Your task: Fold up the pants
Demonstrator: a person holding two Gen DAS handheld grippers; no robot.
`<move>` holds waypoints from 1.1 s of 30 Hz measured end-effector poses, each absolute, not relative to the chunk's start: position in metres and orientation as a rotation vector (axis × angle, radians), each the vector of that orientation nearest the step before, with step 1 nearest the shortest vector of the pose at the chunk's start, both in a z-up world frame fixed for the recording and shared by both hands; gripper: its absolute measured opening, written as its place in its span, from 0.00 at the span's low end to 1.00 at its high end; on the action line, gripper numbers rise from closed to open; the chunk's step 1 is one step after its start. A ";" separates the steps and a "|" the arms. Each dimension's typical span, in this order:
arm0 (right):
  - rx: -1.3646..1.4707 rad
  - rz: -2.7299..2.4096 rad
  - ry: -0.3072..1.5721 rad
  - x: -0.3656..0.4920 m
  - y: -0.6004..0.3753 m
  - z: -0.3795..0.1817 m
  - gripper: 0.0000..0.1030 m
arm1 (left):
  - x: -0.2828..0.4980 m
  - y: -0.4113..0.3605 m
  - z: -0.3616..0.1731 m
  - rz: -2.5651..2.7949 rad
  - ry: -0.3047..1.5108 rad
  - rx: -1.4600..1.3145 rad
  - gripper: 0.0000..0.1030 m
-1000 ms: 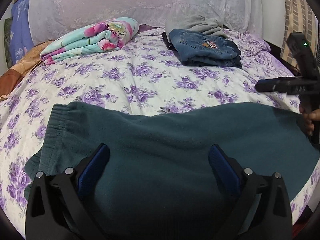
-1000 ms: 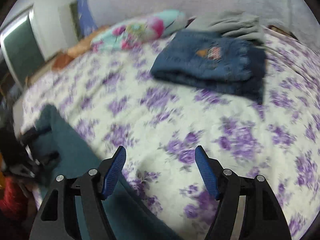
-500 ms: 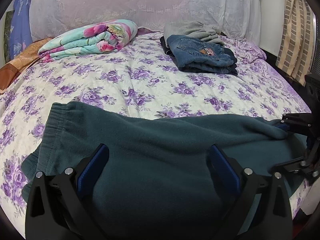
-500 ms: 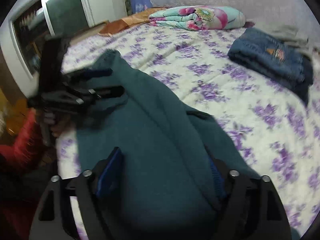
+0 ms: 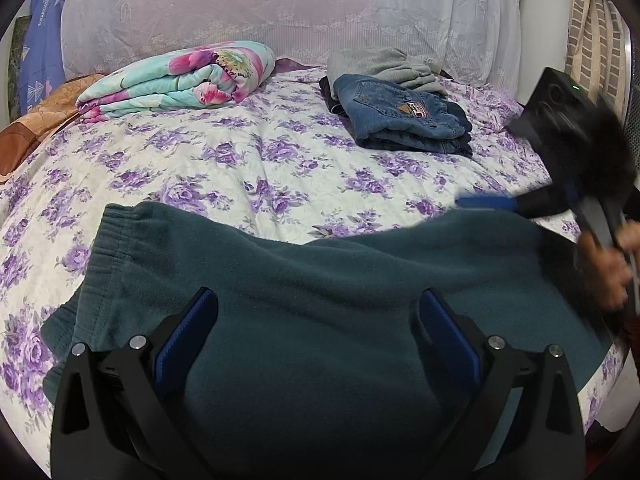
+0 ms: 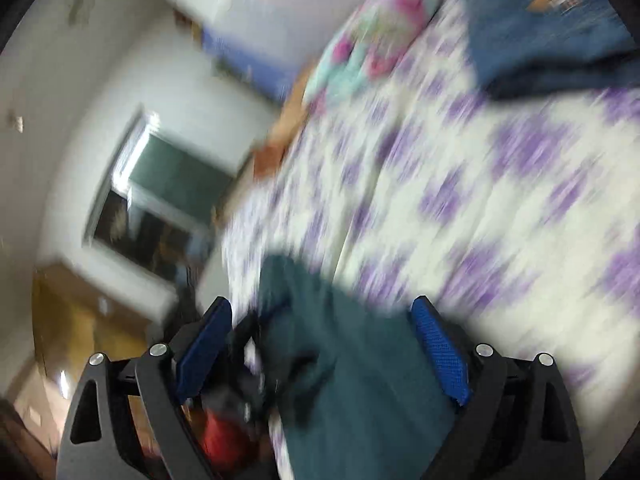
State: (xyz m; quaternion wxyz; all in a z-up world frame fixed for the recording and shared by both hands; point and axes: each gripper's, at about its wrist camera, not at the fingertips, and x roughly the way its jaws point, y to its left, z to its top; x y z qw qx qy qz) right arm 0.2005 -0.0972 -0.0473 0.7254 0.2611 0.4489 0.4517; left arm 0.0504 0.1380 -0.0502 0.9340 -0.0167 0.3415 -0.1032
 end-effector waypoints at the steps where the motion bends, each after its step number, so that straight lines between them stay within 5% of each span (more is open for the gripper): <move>1: 0.599 0.969 0.971 0.207 -0.105 -0.046 0.90 | 0.050 0.138 -0.050 -0.212 0.698 -0.036 0.96; 8: 0.663 0.955 0.967 0.203 -0.140 -0.045 0.90 | 0.051 0.138 -0.050 -0.209 0.699 -0.033 0.96; 23: -0.061 1.068 1.065 0.103 -0.048 -0.050 0.90 | 0.049 0.138 -0.050 -0.211 0.694 -0.040 0.96; 33: 0.257 1.115 1.126 0.153 -0.048 -0.064 0.97 | 0.048 0.141 -0.048 -0.221 0.682 -0.062 0.96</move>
